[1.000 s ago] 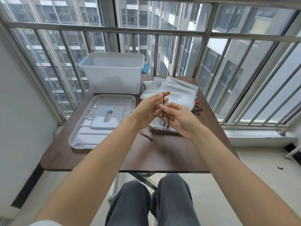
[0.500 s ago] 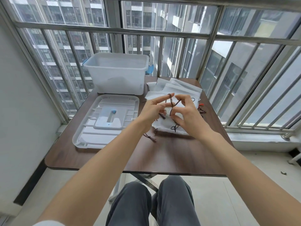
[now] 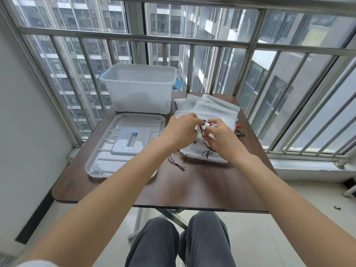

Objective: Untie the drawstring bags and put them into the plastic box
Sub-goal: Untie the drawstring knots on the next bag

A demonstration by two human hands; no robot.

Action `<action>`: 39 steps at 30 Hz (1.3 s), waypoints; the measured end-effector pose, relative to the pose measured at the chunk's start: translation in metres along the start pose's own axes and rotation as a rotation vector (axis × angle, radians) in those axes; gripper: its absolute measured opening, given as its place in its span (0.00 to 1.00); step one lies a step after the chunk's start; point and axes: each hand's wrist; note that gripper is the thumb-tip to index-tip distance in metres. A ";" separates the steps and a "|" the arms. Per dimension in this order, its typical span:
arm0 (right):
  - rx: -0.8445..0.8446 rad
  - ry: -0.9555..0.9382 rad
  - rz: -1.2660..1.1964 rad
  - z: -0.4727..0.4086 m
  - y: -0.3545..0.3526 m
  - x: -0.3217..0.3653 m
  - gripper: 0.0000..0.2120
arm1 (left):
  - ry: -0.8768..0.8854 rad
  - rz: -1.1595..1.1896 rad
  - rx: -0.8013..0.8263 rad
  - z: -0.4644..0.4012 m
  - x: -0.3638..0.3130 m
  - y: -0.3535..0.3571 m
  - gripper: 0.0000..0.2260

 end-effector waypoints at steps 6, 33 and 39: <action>-0.073 0.076 0.081 -0.006 -0.001 0.000 0.05 | -0.106 -0.433 -0.081 0.004 0.002 -0.001 0.09; -0.179 0.198 0.432 -0.014 0.005 -0.024 0.13 | -0.438 0.856 -0.266 0.013 0.047 0.019 0.13; -0.208 0.188 0.410 -0.005 0.007 -0.026 0.12 | -0.460 0.829 -0.359 0.013 0.047 0.020 0.08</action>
Point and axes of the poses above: each hand's wrist, its own z-axis away from the middle knuckle, its own y-axis out of the palm, x = y × z, and after that the axes turned 12 degrees about x, right-handed
